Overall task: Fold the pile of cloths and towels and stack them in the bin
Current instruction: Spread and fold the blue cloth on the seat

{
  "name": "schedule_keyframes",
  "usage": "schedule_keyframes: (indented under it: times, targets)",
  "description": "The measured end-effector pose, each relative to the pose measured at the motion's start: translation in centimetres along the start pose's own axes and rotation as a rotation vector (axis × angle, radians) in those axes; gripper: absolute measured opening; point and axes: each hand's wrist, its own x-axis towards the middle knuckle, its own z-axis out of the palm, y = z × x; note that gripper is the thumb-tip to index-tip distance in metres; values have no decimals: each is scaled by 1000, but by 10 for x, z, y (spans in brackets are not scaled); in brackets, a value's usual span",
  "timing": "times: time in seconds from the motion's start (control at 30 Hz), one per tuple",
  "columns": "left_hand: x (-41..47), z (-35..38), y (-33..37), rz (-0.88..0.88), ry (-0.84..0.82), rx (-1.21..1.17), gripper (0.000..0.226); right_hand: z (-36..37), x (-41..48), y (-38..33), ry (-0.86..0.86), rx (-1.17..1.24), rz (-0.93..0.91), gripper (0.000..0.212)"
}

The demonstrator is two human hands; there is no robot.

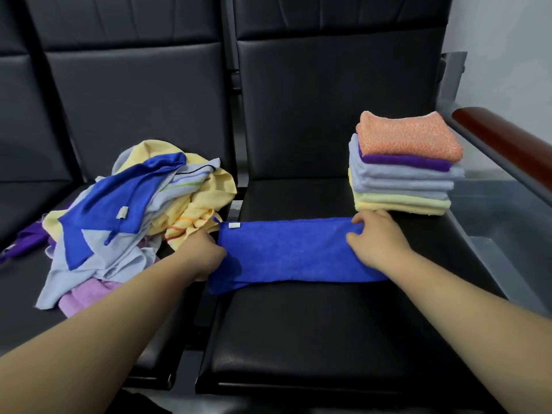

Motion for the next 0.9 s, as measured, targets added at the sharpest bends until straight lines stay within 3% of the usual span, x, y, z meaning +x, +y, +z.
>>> schedule_keyframes:
  times: [0.17,0.27,0.4,0.57,0.63,0.77,0.9]
  targets:
    - [-25,-13,-1,-48,-160,-35,11,6,-28,-17,52,-253,-253,21]
    - [-34,-17,-6,-69,-216,-125,11,-1,-39,-19,-165,-131,-392,13]
    - [-40,-18,-18,-158,-282,-365,17,-3,-53,-20,-387,-236,-476,23]
    - [-42,-14,-30,-192,-356,-629,26,-2,-54,-17,-274,-381,-499,15]
    - [-42,-16,-33,-165,-368,-665,26,-1,-54,-14,-231,-415,-468,20]
    - [-44,-17,-38,-105,-368,-580,21,-2,-58,-10,-197,-438,-432,22]
    - [-49,-16,-39,-10,-364,-433,18,-7,-59,-6,-184,-407,-407,11]
